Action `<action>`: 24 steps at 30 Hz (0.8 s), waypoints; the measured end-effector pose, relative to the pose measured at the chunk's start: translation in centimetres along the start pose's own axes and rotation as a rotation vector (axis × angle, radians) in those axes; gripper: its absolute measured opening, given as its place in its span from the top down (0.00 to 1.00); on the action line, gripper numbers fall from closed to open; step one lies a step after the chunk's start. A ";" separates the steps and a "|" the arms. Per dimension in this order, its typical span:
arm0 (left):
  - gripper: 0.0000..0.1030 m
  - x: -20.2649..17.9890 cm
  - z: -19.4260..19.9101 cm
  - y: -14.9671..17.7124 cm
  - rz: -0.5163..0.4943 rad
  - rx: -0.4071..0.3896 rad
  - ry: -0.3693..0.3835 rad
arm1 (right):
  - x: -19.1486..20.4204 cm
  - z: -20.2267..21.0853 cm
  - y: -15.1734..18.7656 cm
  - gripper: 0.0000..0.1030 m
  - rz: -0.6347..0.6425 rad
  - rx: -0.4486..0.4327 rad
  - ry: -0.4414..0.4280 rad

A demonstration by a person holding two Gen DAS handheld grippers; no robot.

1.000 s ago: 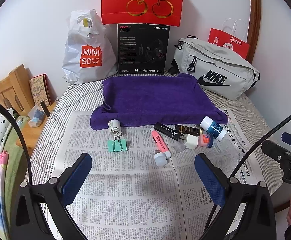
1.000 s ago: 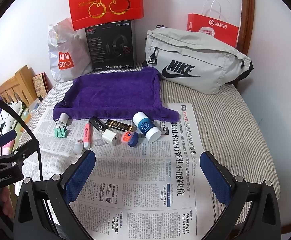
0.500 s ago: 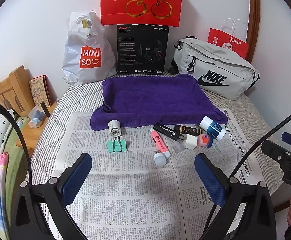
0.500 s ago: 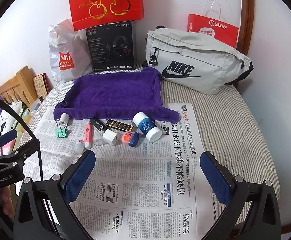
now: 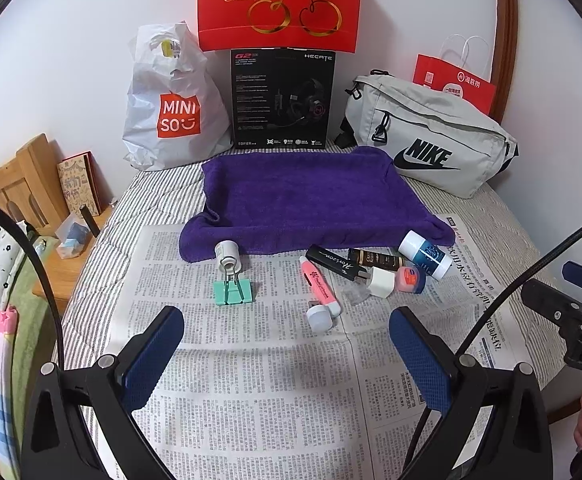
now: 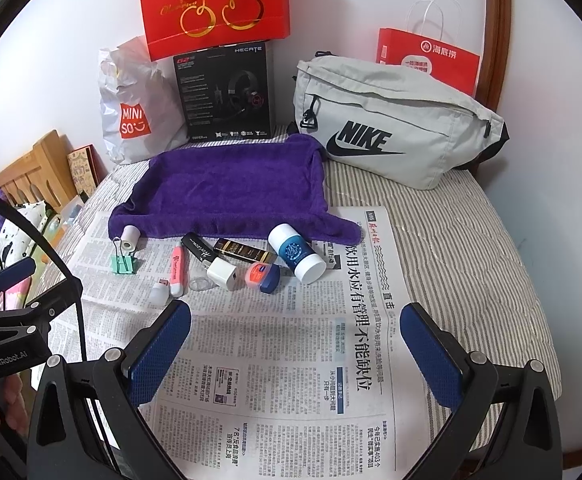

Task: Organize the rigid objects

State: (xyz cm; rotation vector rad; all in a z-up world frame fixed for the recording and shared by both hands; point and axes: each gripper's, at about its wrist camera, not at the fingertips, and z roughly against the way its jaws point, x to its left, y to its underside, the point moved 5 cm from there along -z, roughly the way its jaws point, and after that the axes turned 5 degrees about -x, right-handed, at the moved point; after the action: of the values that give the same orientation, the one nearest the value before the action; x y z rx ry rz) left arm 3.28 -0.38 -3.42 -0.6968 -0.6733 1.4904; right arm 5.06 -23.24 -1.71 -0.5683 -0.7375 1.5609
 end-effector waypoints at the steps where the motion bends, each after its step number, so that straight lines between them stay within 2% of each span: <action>1: 0.00 0.0 0.0 0.0 0.000 0.001 -0.001 | -0.1 0.0 0.0 0.00 -0.001 -0.003 0.000; 15: 0.00 0.3 -2.1 -0.1 -0.005 0.014 -0.003 | -0.6 -1.1 -0.1 0.00 0.005 0.000 0.004; 24: 0.00 1.9 -5.6 0.4 0.021 0.035 -0.011 | -0.7 -4.4 0.3 0.00 0.004 0.032 -0.013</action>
State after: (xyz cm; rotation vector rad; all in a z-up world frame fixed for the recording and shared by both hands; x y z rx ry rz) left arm 7.27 1.52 -7.36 -0.6712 -0.6484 1.5226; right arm 8.13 -23.41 -4.98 -0.5367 -0.7198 1.5785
